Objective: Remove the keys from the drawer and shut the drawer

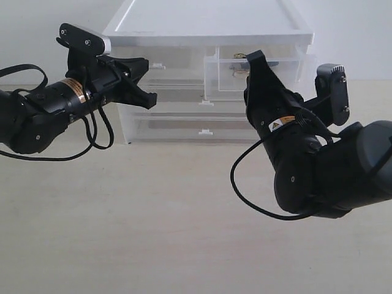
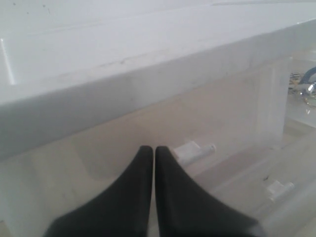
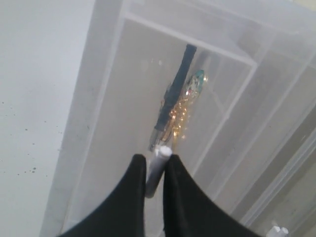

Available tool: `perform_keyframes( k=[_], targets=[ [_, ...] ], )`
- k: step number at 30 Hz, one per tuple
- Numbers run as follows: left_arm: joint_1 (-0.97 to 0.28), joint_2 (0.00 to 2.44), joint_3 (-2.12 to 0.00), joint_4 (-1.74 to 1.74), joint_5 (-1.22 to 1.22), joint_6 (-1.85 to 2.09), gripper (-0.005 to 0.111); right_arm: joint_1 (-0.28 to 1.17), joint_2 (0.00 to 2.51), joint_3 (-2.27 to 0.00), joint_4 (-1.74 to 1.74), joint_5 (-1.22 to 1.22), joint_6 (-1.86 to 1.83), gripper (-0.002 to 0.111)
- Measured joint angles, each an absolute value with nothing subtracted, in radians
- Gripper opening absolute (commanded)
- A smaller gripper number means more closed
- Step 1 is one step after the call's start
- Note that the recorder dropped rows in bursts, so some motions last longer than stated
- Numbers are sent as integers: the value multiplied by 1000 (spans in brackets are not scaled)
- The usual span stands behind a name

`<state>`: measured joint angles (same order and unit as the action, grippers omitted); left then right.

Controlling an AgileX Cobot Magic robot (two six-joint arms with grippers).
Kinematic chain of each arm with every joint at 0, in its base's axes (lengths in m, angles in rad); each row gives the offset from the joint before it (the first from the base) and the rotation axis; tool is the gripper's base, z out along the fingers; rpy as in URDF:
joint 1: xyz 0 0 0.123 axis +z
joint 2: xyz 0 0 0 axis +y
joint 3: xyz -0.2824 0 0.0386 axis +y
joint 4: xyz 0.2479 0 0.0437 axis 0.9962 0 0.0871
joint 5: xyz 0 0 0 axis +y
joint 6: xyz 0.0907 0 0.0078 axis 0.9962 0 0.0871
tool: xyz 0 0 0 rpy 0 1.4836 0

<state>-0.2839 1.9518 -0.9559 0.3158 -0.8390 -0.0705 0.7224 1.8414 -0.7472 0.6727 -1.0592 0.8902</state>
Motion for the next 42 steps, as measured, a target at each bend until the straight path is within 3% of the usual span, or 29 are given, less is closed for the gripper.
perform_keyframes(
  k=[18,20,22,24,39,42],
  targets=[
    [-287,1950,-995,352,-769,-70,4,739,1834,-747,725,-1066,839,1],
    [-287,1950,-995,354,-767,-70,4,739,1834,-747,727,-1066,835,12],
    [-287,1950,-997,356,-767,-70,4,744,1834,-745,715,-1062,819,36],
    [-289,1950,-997,356,-765,-70,4,764,1827,-745,646,-1060,802,52],
    [-289,1950,-999,358,-763,-70,4,768,1790,-654,578,-958,795,52],
    [-289,1950,-999,358,-763,-70,4,768,1731,-584,520,-953,796,41]
  ],
)
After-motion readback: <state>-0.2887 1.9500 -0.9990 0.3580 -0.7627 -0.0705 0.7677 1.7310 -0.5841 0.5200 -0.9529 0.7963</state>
